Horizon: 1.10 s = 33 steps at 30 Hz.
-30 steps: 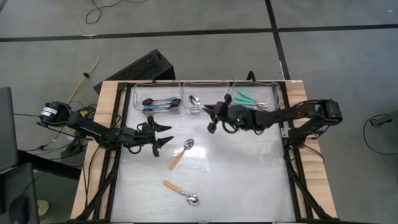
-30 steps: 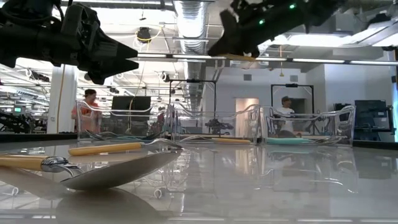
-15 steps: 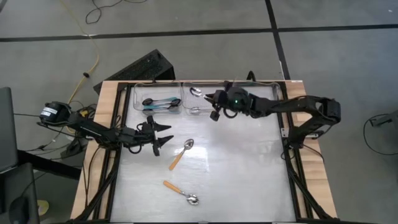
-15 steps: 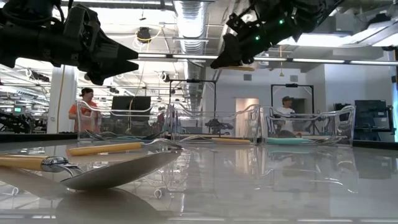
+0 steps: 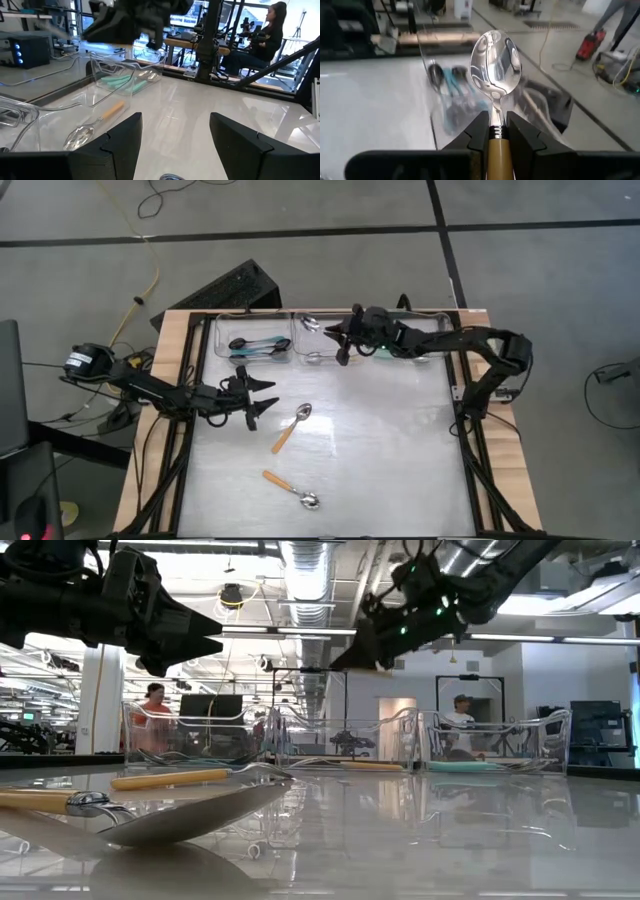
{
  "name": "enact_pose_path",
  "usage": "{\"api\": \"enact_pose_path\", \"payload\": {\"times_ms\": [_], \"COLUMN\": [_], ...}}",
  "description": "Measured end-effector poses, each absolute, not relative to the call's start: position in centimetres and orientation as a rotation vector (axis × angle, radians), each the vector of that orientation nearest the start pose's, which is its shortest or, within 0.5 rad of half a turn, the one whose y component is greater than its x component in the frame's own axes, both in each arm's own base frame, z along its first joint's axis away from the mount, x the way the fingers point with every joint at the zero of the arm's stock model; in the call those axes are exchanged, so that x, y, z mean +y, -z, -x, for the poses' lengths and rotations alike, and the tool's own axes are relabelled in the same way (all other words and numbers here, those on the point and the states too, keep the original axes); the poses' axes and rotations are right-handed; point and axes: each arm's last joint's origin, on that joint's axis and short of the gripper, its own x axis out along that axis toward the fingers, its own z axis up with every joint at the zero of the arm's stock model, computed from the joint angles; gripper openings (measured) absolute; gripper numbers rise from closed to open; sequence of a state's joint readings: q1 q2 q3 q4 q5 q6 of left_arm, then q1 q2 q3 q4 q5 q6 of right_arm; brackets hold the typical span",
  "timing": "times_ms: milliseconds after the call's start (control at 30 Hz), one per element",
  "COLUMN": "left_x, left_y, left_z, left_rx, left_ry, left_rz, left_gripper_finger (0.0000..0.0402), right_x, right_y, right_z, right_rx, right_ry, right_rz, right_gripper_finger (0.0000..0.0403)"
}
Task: Sort silverware by color (type)
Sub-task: Put the middle right yellow spoon into the top center transparent bin
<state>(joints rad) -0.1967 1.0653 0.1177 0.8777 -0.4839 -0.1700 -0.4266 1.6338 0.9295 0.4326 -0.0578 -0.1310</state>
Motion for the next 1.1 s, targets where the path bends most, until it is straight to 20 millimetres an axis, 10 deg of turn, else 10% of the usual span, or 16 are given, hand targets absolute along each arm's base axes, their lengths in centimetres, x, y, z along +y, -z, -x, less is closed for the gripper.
{"api": "enact_pose_path", "payload": {"times_ms": [1100], "left_x": [-2.1], "left_y": [-16.3], "left_z": [-17.6], "left_rx": [0.056], "left_ry": [-0.29], "left_rz": [0.132], "left_gripper_finger": [0.0218], "right_x": [-16.2], "right_y": [-20.9], "right_z": [-32.3], "right_rx": [0.328], "right_ry": [0.268], "right_rz": [0.005], "right_gripper_finger": [0.0076]}}
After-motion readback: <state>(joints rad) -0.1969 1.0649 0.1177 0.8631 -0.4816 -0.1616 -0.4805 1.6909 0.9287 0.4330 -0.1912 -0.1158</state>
